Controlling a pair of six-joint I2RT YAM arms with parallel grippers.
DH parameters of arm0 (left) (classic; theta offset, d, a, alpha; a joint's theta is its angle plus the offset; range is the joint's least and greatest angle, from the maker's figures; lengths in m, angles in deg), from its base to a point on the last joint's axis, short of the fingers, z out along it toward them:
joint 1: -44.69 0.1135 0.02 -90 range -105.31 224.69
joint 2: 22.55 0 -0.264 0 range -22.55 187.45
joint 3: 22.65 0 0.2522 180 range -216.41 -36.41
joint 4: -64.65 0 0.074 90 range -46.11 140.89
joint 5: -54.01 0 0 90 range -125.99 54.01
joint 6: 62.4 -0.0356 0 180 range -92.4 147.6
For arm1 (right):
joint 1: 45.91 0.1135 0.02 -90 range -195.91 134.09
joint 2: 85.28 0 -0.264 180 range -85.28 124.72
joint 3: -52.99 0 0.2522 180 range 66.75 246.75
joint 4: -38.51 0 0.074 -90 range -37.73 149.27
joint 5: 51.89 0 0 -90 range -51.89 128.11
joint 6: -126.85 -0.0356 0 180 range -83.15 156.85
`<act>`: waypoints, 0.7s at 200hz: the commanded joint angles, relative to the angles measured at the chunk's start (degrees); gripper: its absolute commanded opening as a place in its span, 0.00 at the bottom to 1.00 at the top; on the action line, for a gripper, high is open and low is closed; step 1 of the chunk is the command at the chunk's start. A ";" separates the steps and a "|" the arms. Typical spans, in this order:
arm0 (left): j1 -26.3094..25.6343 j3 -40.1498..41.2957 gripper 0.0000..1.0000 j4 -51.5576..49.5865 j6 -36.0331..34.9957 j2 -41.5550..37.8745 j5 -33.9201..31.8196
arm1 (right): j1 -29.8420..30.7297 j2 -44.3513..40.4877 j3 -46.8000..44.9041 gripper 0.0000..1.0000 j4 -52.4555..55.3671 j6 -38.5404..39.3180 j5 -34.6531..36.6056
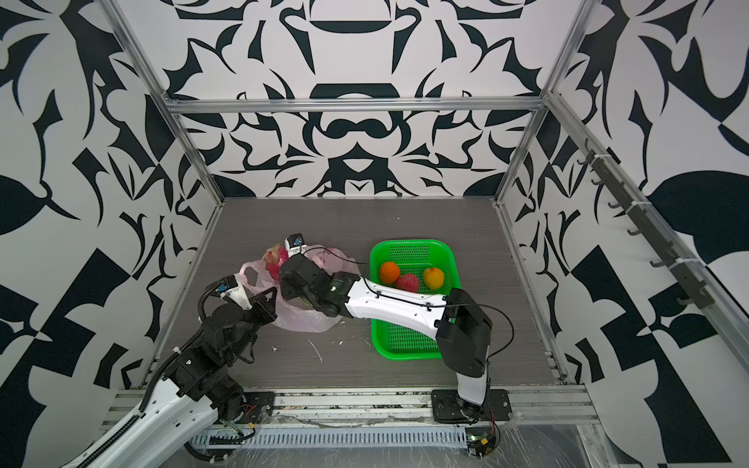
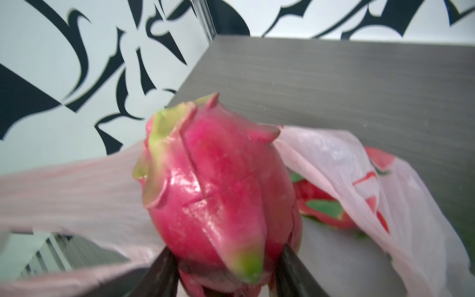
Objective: Untie the knot of the plastic bag and take out the fruit
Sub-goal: Pick up the fruit from the plastic bag.
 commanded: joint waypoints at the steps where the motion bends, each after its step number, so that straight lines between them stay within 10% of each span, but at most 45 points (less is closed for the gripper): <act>1: -0.16 1.20 0.00 -0.14 0.54 -0.71 0.66 | -0.77 0.16 5.78 0.24 -2.32 2.55 1.38; 140: -0.19 3.63 0.00 0.47 1.24 -1.51 0.86 | -4.20 -0.13 17.49 0.23 -0.38 8.95 1.38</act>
